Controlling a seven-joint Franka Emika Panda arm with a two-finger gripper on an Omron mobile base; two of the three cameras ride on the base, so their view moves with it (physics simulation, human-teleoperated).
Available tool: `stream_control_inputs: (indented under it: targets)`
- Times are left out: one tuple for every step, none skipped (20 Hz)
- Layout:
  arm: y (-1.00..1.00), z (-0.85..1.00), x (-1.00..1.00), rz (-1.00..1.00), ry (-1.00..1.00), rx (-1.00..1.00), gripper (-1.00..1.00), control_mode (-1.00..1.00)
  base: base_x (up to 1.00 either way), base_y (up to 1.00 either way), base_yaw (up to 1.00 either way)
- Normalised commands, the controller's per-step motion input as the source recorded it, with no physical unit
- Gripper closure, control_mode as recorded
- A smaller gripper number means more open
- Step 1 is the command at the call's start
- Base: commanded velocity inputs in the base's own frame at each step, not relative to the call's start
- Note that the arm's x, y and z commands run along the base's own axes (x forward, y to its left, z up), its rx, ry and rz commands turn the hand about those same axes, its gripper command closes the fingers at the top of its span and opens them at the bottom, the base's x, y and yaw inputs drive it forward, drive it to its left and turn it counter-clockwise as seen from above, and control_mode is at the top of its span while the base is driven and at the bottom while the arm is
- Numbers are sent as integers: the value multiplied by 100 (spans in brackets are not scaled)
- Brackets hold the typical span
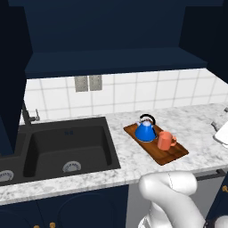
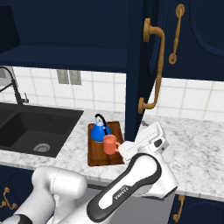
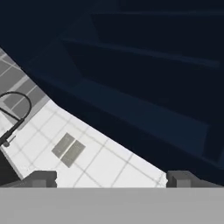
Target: Pick the kettle from the counter and place it on the tray. Then pick the mug from the cabinet and place it on the tray. Then close the cabinet doors.
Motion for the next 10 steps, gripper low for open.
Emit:
stream_control_inputs:
  targets:
    - [-43,14,14,0,-5,0,-100,-100,0,0,0]
    - [-44,13,11,0,-5,0,-100,-100,0,0,0]
    - [-41,11,6,0,-6,0,-100,-100,0,0,0]
    - [-43,7,10,0,-9,0,-100,-100,0,0,0]
    - [-41,13,6,0,-11,0,-100,-100,0,0,0]
    - [-33,19,2,0,-14,0,-100,-100,0,0,0]
    - [-32,32,0,0,-19,0,-100,-100,0,0,0]
    - [-32,48,0,0,-19,0,-100,-100,0,0,0]
    - [-26,57,-3,0,-22,0,-100,-100,0,0,0]
    - [-23,65,-8,0,-25,0,-100,-100,0,0,0]
